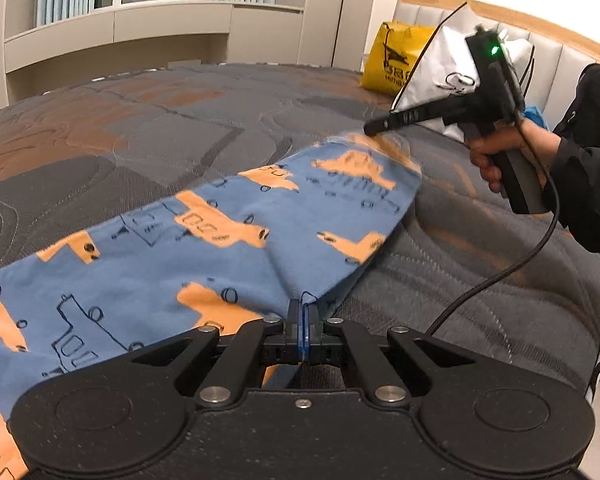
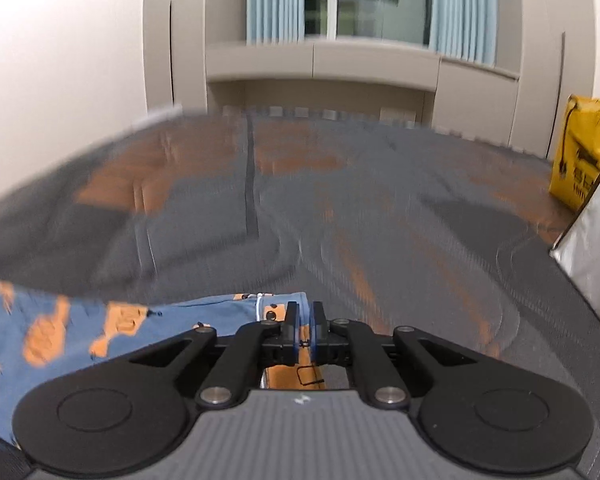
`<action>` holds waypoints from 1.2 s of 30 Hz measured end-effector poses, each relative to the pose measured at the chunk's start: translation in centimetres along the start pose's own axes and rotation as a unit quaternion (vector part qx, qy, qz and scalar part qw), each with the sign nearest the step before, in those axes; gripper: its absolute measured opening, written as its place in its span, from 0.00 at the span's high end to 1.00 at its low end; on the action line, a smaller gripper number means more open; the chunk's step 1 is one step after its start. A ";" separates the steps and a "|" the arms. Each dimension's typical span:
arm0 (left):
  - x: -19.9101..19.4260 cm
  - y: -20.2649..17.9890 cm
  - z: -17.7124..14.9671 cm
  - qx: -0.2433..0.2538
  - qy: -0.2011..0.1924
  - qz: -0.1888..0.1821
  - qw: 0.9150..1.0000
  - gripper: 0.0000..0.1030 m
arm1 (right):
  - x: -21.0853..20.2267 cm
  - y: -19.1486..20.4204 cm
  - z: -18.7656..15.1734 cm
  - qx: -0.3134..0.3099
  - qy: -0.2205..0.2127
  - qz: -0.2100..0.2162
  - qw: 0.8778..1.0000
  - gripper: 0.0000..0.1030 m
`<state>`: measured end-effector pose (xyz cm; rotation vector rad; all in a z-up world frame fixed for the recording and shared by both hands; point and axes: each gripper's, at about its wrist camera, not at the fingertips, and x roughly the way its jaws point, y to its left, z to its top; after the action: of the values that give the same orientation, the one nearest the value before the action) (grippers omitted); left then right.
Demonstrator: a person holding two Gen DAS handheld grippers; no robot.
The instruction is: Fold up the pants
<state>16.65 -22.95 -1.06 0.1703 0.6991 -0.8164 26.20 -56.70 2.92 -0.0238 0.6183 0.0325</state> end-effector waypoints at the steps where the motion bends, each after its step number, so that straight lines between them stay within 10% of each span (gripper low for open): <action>1: 0.1 0.1 0.0 -0.002 0.003 -0.003 1.000 0.99 | 0.7 0.2 -0.6 -0.008 0.013 -0.010 1.000 0.95; 8: -0.7 0.9 -0.1 -0.043 -0.013 -0.021 0.999 0.56 | 0.5 0.4 -2.3 -0.019 -0.002 -0.036 0.999 0.43; 15: -3.7 3.3 -0.3 -0.104 -0.040 0.047 0.993 0.22 | 2.2 2.8 -3.9 -0.090 0.026 -0.062 0.994 0.23; 22: -11.0 7.8 -2.6 -0.133 -0.065 0.157 0.976 0.14 | -1.4 5.4 -2.7 -0.065 -0.035 -0.049 0.996 0.12; 30: -21.6 15.4 -9.6 -0.219 -0.076 0.311 0.922 0.09 | -4.5 14.0 -5.0 -0.132 -0.043 0.076 0.987 0.07; 36: -26.1 18.8 -14.0 -0.275 -0.094 0.304 0.908 0.09 | -4.0 18.1 -7.7 -0.188 -0.014 0.008 0.982 0.05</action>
<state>10.67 11.45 2.48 -0.1968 0.6184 -0.0179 17.82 -38.97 -1.27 -0.3848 0.5770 0.1645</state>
